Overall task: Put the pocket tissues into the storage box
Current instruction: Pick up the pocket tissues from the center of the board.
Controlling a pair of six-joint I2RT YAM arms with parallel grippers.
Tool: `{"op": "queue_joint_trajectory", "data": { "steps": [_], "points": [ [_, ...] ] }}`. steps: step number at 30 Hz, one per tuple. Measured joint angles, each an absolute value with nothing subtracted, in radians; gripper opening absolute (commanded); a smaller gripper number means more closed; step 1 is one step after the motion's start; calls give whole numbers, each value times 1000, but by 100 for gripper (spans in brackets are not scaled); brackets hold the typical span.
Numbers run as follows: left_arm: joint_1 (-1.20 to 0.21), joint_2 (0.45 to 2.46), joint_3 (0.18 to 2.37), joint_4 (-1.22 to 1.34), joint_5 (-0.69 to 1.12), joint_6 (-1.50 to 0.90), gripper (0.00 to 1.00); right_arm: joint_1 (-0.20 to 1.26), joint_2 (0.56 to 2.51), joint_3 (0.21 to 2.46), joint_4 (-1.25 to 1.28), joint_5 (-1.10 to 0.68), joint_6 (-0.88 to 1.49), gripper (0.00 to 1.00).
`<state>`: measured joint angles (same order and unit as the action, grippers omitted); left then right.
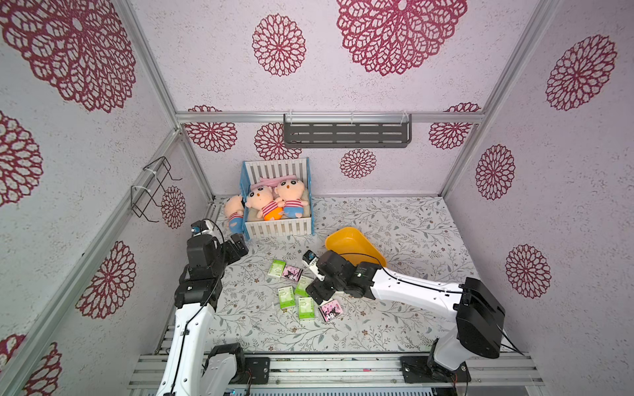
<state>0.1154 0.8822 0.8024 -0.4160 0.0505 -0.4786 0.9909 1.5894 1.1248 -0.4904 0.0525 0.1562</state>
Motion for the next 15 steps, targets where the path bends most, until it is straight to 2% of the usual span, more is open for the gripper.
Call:
{"op": "queue_joint_trajectory", "data": {
  "steps": [8,15],
  "points": [
    [111,886,795,-417,64,-491,97,988,1617,1125,-503,20,231,79],
    [111,886,795,-417,64,-492,97,988,1684,1154,-520,2,260,77]
  ]
}}
